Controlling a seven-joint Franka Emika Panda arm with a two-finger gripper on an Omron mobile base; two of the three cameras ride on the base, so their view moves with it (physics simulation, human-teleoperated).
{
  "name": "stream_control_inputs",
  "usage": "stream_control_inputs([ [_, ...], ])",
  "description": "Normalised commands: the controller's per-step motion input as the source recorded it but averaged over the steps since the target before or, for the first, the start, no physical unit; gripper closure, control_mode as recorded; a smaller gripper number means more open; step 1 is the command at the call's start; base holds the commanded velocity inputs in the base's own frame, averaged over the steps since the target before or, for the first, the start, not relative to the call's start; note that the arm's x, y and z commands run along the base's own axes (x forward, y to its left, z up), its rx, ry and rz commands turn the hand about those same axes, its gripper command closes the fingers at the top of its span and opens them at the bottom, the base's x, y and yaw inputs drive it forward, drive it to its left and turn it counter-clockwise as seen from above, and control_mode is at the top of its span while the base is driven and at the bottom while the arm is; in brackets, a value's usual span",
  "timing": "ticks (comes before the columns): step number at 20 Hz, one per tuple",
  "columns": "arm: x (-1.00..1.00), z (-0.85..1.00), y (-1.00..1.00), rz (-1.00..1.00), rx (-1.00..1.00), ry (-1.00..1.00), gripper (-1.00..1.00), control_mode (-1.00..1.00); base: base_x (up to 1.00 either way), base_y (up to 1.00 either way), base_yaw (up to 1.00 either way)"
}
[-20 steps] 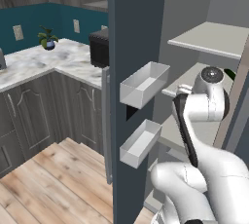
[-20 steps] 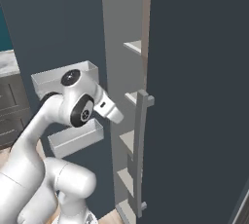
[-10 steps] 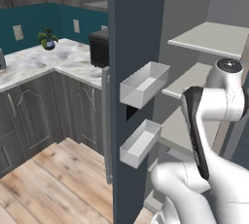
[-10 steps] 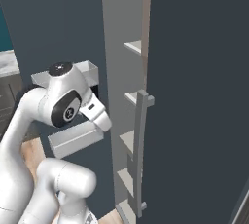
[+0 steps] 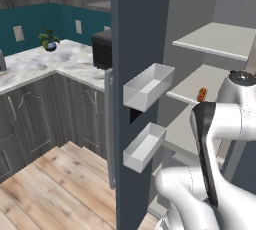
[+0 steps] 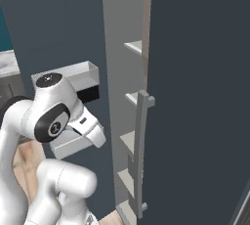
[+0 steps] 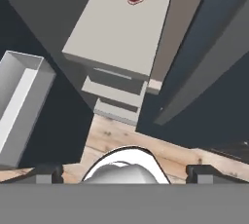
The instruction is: Store the hot dog in the freezer for long-term storage. Close the freezer door after placing the cooked food.
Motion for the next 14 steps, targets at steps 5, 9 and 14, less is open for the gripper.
stream_control_inputs([
  [5,-0.13,-0.17,0.20,0.22,-0.10,0.19,-1.00,-1.00,0.00,0.00,0.00],
  [9,-0.23,-0.12,0.19,0.40,0.00,0.00,-1.00,-1.00,0.00,0.00,0.00],
  [14,-0.08,-0.11,0.01,0.15,0.00,0.02,-1.00,-1.00,0.00,0.00,0.00],
])
